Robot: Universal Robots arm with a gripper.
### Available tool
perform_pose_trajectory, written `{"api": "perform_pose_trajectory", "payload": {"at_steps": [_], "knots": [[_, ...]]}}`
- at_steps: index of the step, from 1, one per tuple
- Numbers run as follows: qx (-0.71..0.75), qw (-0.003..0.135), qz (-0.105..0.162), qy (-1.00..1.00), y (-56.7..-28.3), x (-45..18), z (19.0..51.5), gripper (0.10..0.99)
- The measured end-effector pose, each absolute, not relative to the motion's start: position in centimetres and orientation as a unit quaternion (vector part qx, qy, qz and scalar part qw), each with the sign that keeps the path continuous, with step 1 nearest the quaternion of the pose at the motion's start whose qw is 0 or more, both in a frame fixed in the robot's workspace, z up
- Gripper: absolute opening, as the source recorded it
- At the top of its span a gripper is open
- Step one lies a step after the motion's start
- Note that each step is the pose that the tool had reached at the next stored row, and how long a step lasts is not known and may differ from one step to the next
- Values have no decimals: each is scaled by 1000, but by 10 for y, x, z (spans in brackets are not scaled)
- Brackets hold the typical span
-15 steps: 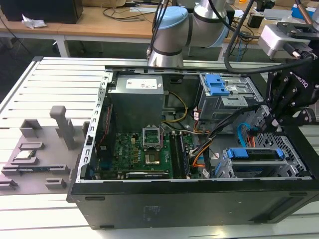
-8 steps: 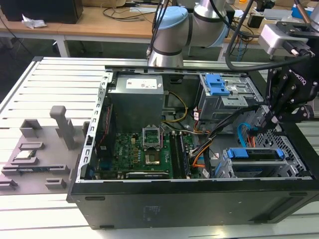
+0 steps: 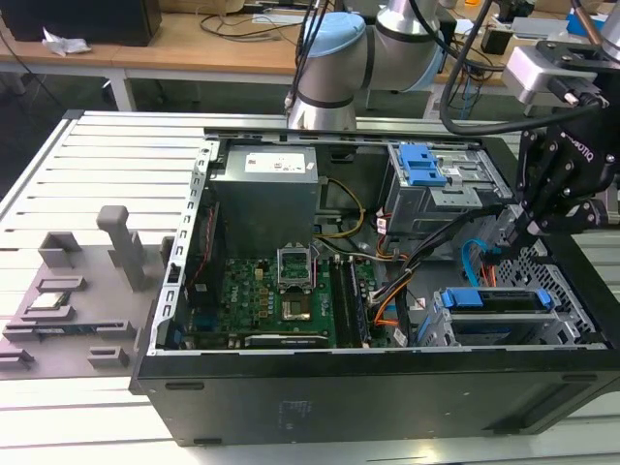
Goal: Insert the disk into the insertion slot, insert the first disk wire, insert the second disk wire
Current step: 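Insert the disk into the insertion slot, then insert the first disk wire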
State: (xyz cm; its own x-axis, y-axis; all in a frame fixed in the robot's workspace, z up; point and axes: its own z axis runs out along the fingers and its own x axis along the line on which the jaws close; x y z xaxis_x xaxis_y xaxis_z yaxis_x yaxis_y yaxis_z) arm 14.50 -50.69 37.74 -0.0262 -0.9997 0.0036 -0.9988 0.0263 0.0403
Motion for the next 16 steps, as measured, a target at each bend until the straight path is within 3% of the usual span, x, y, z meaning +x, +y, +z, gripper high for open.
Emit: {"api": "perform_pose_trajectory", "payload": {"at_steps": [14,16], "knots": [[698,15,-13,-716,-506,145,377,106],[698,15,-13,-716,-506,145,377,169]]}}
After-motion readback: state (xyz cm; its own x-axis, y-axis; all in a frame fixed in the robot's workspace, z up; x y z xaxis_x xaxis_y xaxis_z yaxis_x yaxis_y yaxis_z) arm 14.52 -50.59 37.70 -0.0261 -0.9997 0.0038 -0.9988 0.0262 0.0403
